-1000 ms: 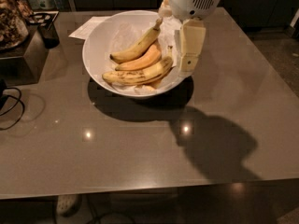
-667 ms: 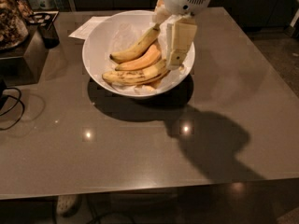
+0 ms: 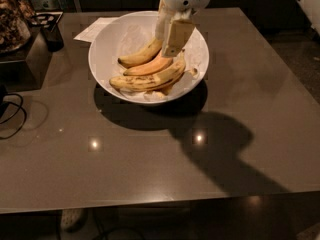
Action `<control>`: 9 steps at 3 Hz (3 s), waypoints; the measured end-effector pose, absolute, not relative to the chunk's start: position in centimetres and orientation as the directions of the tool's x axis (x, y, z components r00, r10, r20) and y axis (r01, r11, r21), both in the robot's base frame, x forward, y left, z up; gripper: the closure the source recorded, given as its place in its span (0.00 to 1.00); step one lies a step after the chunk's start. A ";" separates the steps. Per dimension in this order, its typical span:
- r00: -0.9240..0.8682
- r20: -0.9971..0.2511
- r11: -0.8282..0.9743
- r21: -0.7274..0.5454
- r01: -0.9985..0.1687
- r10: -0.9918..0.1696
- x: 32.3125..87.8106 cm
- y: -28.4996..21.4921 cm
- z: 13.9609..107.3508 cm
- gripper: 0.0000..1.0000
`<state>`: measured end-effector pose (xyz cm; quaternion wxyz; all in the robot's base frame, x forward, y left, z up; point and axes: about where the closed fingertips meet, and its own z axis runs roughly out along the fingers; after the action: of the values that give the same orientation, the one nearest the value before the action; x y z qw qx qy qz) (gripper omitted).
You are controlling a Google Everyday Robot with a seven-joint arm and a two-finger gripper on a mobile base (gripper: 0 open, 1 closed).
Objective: Pick banana from white bowl
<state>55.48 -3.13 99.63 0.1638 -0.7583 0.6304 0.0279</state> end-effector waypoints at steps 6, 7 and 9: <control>0.178 -0.174 -0.164 -0.092 -0.982 -0.969 56.3 -3.1 92.8 0.48; 0.186 -0.148 -0.174 -0.094 -0.980 -0.971 56.6 -3.2 92.4 0.48; 0.193 -0.110 -0.185 -0.082 -0.979 -0.975 57.0 -3.4 91.1 0.48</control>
Offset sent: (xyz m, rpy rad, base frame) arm -0.0098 -0.0121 -0.0415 -0.1032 0.1659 0.0072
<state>56.95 -3.40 91.13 0.0667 -0.7695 0.6349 0.0166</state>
